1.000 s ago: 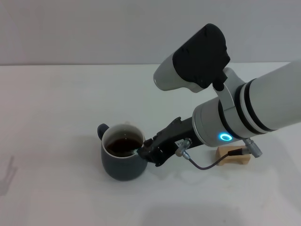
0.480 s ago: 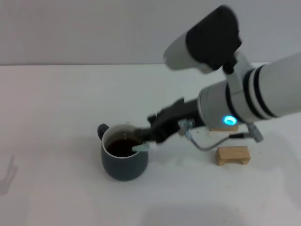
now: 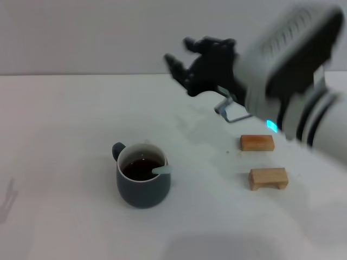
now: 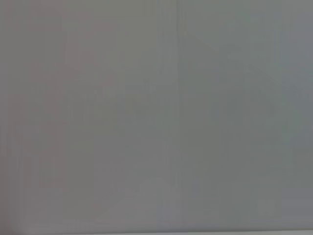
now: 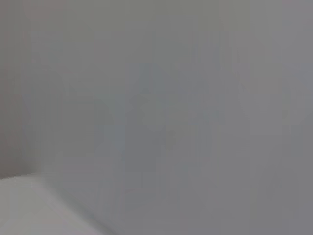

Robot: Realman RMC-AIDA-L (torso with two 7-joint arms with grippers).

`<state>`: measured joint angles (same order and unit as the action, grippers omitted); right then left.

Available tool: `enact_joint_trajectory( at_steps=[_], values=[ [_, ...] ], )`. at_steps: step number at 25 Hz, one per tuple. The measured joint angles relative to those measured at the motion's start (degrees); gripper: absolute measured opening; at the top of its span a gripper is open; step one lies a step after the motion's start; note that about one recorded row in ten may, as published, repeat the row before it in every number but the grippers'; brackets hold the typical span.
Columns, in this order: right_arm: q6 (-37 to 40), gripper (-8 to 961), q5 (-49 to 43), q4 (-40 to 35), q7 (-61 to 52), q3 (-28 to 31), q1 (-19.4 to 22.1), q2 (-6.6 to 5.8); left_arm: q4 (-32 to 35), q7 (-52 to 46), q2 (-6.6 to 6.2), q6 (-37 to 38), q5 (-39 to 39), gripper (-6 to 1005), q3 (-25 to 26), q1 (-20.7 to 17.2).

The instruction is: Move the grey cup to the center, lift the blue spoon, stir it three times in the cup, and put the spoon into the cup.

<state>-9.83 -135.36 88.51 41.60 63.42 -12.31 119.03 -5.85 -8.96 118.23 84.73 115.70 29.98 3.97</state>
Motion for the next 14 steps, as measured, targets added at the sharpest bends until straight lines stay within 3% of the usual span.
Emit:
enact_joint_trajectory(
  at_steps=[1, 2, 3, 4, 6, 7, 8, 10, 14],
  values=[
    [9.4, 437, -0.3, -3.1, 2.2, -3.8, 1.6, -0.03, 0.0, 0.0, 0.0, 0.1, 0.0, 859, 0.0, 0.0],
    [27.9, 437, -1.8, -11.1, 5.4, -11.5, 3.3, 0.02, 0.0, 0.0, 0.0, 0.3, 0.0, 859, 0.1, -0.1],
    [27.9, 437, -1.8, -11.1, 5.4, -11.5, 3.3, 0.02, 0.0, 0.0, 0.0, 0.3, 0.0, 859, 0.1, -0.1],
    [34.8, 438, -2.2, -14.7, 5.9, -14.2, 3.3, 0.1, 0.0, 0.0, -0.01, 0.5, 0.0, 859, 0.2, -0.2],
    [54.1, 438, -2.4, -24.5, 6.2, -20.9, 2.7, 0.39, -0.1, 0.0, -0.02, 0.7, -0.1, 859, 0.2, -0.2],
    [68.5, 438, 0.4, -30.3, 5.7, -25.1, 2.0, 0.58, 0.0, -0.1, -0.02, 0.8, -0.1, 859, 0.3, -0.3],
    [68.5, 438, 0.4, -30.3, 5.7, -25.1, 2.0, 0.58, -0.1, -0.1, -0.02, 1.0, -0.1, 859, 0.4, -0.3],
    [79.9, 438, 11.2, -32.5, 5.5, -29.4, 2.0, 0.47, -0.1, -0.4, -0.02, 1.5, -0.1, 859, 0.8, -0.4],
    [82.1, 440, 20.2, -33.4, 5.5, -31.8, 3.2, 0.34, -0.1, -0.6, -0.02, 2.9, -0.1, 859, 0.9, -0.4]
  ],
)
